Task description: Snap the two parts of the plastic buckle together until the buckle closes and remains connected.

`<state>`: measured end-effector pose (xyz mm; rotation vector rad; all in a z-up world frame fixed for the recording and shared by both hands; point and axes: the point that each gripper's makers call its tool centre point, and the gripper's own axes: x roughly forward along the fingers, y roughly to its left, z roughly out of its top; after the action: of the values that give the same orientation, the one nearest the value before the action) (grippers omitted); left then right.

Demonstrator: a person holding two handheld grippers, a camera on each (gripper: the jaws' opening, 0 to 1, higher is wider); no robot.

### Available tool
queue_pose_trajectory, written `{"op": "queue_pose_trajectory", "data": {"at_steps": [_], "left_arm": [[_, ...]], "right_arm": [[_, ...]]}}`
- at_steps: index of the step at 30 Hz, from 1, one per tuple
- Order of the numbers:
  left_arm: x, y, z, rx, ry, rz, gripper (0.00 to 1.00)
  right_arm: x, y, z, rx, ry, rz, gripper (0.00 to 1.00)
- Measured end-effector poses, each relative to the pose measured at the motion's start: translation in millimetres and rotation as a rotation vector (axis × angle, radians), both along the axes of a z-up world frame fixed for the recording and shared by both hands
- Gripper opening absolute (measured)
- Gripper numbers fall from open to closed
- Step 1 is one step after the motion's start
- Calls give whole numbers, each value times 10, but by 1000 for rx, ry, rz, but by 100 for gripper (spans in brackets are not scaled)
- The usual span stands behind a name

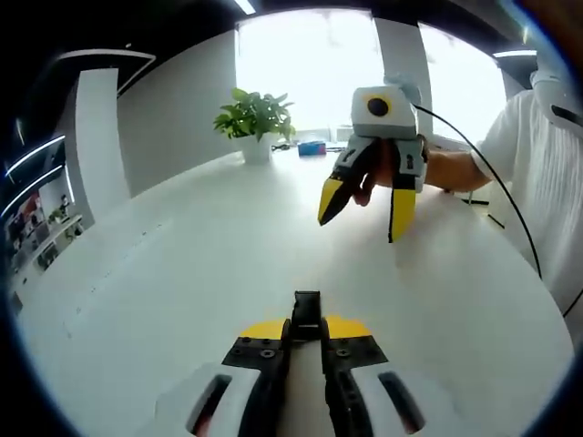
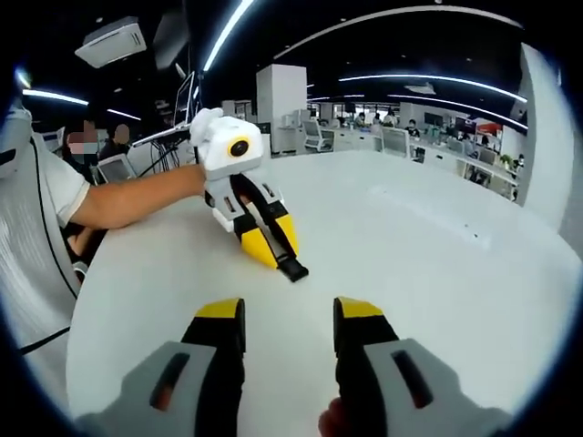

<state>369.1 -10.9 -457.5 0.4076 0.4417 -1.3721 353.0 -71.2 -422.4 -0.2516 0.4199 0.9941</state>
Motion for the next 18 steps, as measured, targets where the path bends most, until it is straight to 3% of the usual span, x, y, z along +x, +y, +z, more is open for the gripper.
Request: {"op": "queue_pose_trajectory", "data": {"at_steps": [9, 18], "left_arm": [[196, 64, 6, 4, -2, -7, 11], [409, 102, 19, 14, -11, -22, 11]], "right_arm": [[81, -117, 4, 3, -1, -94, 37], [117, -160, 20, 8, -10, -119, 36]]}}
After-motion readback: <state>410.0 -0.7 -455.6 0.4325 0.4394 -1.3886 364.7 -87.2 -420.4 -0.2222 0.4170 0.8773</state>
